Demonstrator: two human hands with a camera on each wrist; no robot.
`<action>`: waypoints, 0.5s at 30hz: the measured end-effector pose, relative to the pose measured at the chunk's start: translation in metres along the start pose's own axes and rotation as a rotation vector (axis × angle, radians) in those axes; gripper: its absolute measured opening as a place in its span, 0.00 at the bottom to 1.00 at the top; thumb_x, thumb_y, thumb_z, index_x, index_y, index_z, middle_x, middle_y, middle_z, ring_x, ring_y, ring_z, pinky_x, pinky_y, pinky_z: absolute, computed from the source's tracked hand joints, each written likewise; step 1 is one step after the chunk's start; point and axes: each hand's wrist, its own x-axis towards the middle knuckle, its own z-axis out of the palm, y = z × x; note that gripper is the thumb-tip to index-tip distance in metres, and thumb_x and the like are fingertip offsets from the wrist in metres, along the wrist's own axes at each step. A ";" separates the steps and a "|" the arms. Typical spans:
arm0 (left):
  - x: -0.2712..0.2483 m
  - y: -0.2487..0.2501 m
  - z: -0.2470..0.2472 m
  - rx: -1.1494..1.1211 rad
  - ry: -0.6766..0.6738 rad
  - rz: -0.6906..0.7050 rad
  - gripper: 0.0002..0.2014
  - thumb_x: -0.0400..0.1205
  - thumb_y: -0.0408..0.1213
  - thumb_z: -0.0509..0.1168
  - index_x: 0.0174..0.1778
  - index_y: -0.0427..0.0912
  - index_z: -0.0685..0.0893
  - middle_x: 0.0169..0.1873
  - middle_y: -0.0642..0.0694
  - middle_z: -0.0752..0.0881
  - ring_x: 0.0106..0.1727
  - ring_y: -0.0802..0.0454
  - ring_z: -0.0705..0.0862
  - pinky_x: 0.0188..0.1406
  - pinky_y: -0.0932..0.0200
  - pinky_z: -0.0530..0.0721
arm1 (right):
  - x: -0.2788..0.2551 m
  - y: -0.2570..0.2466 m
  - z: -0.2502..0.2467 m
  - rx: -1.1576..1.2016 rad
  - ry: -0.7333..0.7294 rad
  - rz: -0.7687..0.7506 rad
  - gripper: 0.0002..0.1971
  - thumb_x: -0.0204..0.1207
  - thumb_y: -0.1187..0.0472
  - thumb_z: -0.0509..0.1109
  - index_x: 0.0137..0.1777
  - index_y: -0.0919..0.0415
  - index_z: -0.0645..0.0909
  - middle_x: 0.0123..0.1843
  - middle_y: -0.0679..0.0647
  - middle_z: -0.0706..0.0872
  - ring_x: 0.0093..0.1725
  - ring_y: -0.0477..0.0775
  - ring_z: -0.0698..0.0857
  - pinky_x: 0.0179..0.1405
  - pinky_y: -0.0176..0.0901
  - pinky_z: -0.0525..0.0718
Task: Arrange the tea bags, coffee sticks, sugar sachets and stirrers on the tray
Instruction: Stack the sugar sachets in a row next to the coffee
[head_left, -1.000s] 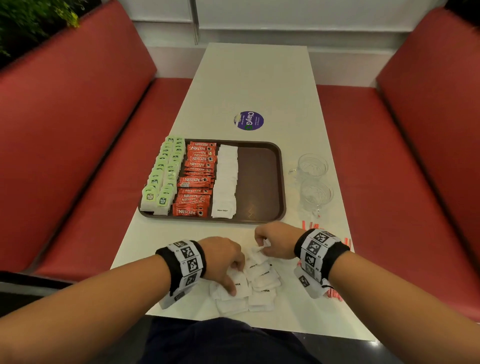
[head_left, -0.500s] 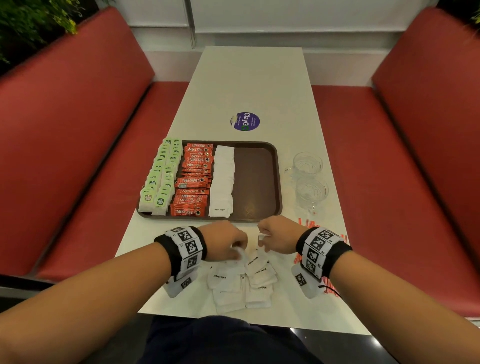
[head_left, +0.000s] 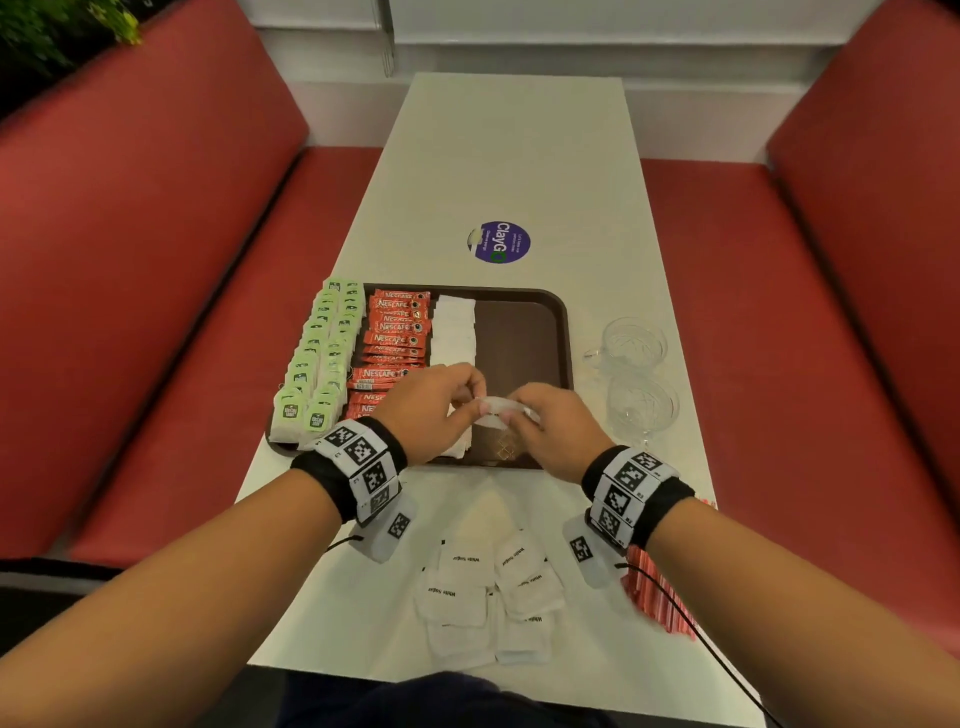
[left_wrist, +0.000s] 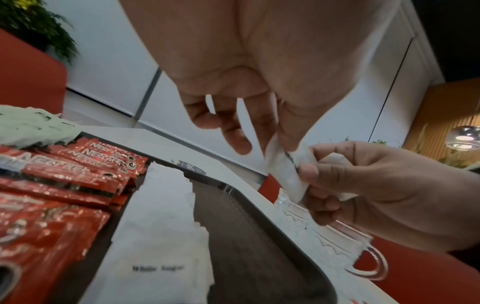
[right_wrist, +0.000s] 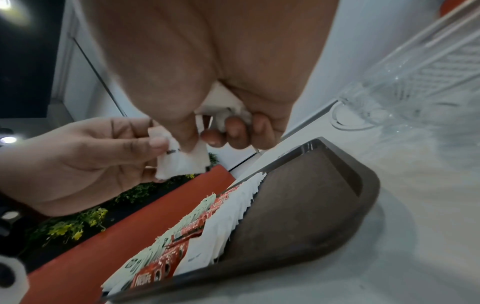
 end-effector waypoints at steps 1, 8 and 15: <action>0.005 -0.005 -0.001 0.022 -0.005 -0.019 0.03 0.83 0.49 0.67 0.48 0.57 0.80 0.40 0.57 0.87 0.44 0.58 0.83 0.48 0.49 0.84 | 0.004 0.000 -0.002 -0.014 0.035 0.011 0.07 0.84 0.57 0.68 0.53 0.58 0.86 0.45 0.52 0.85 0.44 0.52 0.82 0.48 0.54 0.83; 0.049 -0.014 -0.010 0.244 -0.124 0.033 0.08 0.85 0.44 0.65 0.57 0.55 0.88 0.45 0.55 0.87 0.46 0.55 0.78 0.47 0.55 0.73 | 0.029 0.001 -0.004 -0.034 0.072 0.019 0.08 0.84 0.58 0.67 0.56 0.59 0.84 0.47 0.51 0.85 0.45 0.52 0.82 0.45 0.46 0.80; 0.146 -0.054 -0.025 0.266 -0.010 -0.214 0.09 0.82 0.42 0.70 0.57 0.49 0.87 0.54 0.47 0.88 0.53 0.48 0.84 0.55 0.52 0.83 | 0.048 0.008 -0.012 0.237 0.133 0.189 0.11 0.76 0.70 0.65 0.50 0.57 0.67 0.44 0.55 0.80 0.34 0.47 0.76 0.31 0.31 0.74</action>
